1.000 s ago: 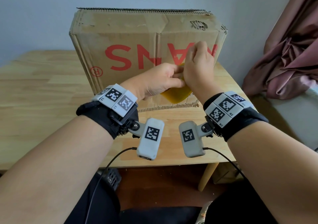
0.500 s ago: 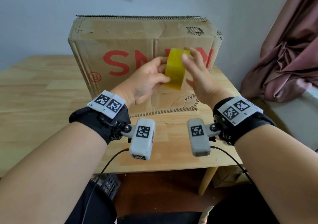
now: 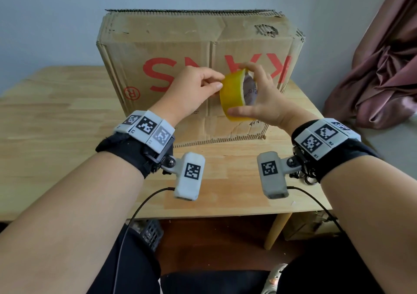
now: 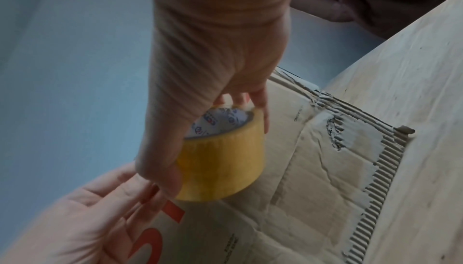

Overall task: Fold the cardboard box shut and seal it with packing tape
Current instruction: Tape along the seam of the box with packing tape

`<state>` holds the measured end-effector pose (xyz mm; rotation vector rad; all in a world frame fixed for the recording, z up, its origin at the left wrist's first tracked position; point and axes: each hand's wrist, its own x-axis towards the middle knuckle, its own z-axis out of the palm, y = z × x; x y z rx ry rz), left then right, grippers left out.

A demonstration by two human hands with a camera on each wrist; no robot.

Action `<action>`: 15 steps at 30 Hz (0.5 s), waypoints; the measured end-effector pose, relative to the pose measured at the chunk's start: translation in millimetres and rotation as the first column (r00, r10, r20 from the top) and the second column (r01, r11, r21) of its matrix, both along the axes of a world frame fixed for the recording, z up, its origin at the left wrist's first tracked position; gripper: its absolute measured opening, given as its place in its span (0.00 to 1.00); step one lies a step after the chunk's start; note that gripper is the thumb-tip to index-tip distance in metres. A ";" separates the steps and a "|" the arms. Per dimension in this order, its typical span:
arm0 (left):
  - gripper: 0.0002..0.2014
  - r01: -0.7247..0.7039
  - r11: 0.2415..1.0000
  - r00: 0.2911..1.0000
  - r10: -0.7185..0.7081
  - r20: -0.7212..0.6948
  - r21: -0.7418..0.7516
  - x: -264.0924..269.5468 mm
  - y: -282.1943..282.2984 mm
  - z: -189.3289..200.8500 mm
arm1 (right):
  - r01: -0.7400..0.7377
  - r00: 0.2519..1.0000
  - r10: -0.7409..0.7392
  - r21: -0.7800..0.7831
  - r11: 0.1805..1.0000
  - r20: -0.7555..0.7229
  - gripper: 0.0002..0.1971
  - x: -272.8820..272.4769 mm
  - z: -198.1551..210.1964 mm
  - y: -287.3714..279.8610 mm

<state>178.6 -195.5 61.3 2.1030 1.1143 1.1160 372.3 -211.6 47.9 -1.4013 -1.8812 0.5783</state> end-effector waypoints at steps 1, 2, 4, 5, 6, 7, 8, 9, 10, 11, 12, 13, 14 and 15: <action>0.09 -0.012 1.000 1.000 0.013 -0.012 0.010 0.1 0.1 0.4 | 0.000 1.000 0.000 0.002 1.000 0.013 0.55 -0.6 0.1 -0.5; 0.07 -0.024 1.000 0.999 0.025 -0.024 0.019 0.0 0.5 0.3 | -0.005 1.000 0.005 0.004 1.000 0.027 0.54 -0.6 -0.2 0.0; 0.04 -0.043 0.999 0.997 0.045 -0.055 0.030 -1.2 -0.5 1.7 | -0.014 0.998 0.014 -0.003 1.000 0.057 0.53 -0.7 1.2 -1.1; 0.03 -0.045 0.999 0.996 0.047 -0.075 0.031 -2.2 -0.9 2.2 | -0.017 0.997 0.017 -0.002 1.000 0.080 0.52 -1.1 2.6 -2.6; 0.03 -0.040 0.999 0.994 0.043 -0.099 0.030 -3.0 -0.9 2.7 | -0.022 0.994 0.022 0.004 1.000 0.107 0.52 -1.2 3.3 -3.1; 0.02 -0.032 0.999 0.991 0.036 -0.128 0.029 -4.0 -1.1 3.4 | -0.029 0.991 0.027 0.008 1.000 0.133 0.52 -1.6 4.4 -4.0; 0.02 -0.028 0.999 0.986 0.033 -0.165 0.030 -4.4 -1.1 3.7 | -0.034 0.988 0.031 0.013 0.999 0.149 0.52 -1.9 5.0 -4.4; 0.02 -0.026 0.999 0.978 0.033 -0.204 0.034 -4.3 -1.1 3.9 | -0.037 0.986 0.034 0.012 0.999 0.161 0.52 -2.3 5.8 -4.9; 0.02 -0.026 0.999 0.969 0.035 -0.244 0.044 -3.8 -1.1 3.5 | -0.039 0.985 0.036 0.012 0.999 0.170 0.52 -3.2 6.1 -5.6; 0.02 -0.025 0.998 0.959 0.041 -0.281 0.059 -3.0 -1.0 3.0 | -0.040 0.984 0.037 0.010 0.999 0.176 0.52 -4.2 6.7 -6.5; 0.02 -0.024 0.997 0.949 0.047 -0.312 0.077 -2.1 -0.8 2.4 | -0.040 0.983 0.039 0.007 0.999 0.179 0.52 -5.3 7.0 -6.9; 0.02 -0.025 0.996 0.940 0.054 -0.336 0.091 -1.7 -0.7 1.8 | -0.040 0.982 0.039 -0.002 0.999 0.182 0.52 -6.6 7.5 -7.0; 0.02 -0.024 0.995 0.934 0.058 -0.353 0.098 -1.8 -0.5 1.6 | -0.036 0.982 0.039 -0.017 0.999 0.187 0.51 -7.5 7.7 -6.8; 0.02 -0.021 0.995 0.930 0.056 -0.364 0.100 -2.3 -0.7 1.5 | -0.028 0.980 0.036 -0.040 0.999 0.194 0.51 -8.4 7.9 -6.5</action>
